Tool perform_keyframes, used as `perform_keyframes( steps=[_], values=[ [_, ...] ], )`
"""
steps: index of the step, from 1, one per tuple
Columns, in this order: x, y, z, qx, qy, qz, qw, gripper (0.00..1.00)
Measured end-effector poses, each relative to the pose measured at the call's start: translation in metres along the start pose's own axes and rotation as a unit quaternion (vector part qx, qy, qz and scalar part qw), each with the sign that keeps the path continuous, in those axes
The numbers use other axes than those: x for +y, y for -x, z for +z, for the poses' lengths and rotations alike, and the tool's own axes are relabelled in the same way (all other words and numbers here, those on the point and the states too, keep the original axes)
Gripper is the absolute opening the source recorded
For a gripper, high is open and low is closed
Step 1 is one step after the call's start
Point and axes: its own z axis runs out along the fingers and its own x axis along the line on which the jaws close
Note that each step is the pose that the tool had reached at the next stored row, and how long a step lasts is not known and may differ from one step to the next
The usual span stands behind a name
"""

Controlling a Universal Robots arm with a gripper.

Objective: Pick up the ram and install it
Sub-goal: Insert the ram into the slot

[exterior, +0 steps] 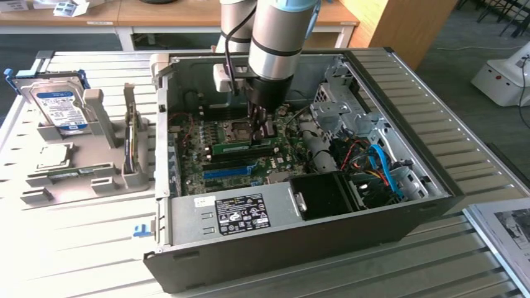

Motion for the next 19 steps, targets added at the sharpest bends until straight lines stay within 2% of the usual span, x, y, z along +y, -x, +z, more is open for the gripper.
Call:
perform_keyframes(
  steps=[19],
  values=[
    [0.0015,0.0001,0.001,-0.001,-0.0005,0.015,0.9999,0.12]
  ],
)
